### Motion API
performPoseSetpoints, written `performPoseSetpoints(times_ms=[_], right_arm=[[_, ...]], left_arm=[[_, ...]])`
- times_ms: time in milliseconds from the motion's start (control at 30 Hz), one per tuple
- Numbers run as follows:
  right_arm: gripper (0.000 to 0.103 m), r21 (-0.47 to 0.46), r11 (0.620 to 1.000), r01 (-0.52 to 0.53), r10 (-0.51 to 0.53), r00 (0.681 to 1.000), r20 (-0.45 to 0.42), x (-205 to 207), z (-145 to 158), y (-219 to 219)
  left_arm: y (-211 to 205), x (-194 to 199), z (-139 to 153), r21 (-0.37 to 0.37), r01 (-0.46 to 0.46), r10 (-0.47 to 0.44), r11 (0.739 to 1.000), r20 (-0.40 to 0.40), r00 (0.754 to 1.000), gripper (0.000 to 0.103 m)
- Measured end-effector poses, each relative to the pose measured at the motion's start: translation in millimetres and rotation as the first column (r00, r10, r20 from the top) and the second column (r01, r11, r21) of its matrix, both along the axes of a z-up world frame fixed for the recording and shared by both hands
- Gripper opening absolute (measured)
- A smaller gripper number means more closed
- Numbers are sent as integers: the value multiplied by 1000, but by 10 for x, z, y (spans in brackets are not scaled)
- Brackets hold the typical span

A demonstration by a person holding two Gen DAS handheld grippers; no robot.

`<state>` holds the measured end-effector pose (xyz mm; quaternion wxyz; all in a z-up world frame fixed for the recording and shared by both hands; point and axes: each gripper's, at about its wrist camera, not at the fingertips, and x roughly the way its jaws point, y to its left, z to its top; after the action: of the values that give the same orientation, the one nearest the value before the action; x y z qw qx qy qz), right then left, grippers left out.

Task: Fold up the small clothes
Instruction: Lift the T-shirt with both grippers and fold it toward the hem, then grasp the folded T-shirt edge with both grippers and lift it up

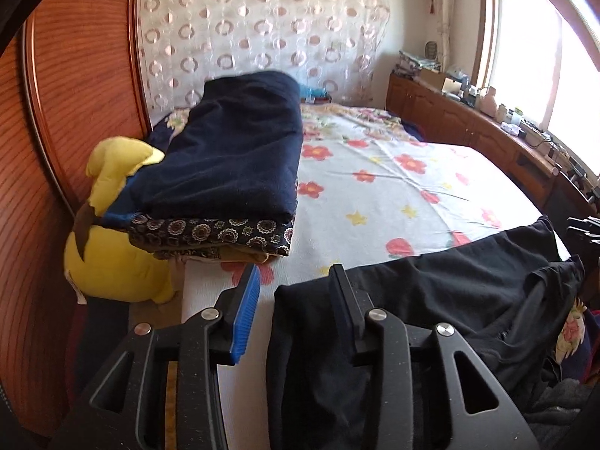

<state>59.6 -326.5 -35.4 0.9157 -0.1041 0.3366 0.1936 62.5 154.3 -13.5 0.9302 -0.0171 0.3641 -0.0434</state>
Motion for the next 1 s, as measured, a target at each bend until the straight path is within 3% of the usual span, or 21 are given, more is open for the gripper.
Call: performPoseSetpoints(times_ms=[233,467,667,1000], right_arm=[[45,15,1000,14,-13,998,-62,436,-198,63],[51,-15,999,44,-46,991,-122,586,-299,76],[56,-1,998,55,-55,989,-139,622,-260,16],[56,12,1000,8,-6,990,-142,658,-287,28]], left_arm=[[-71,216,-190,-20,47,-49,999,-86,995,39],[-53,311,-478,52,18,-9,998,-178,984,39],[-15,314,-464,16,32,-28,999,-189,982,39],[-76,388,-414,-9,105,-104,994,-238,966,39]])
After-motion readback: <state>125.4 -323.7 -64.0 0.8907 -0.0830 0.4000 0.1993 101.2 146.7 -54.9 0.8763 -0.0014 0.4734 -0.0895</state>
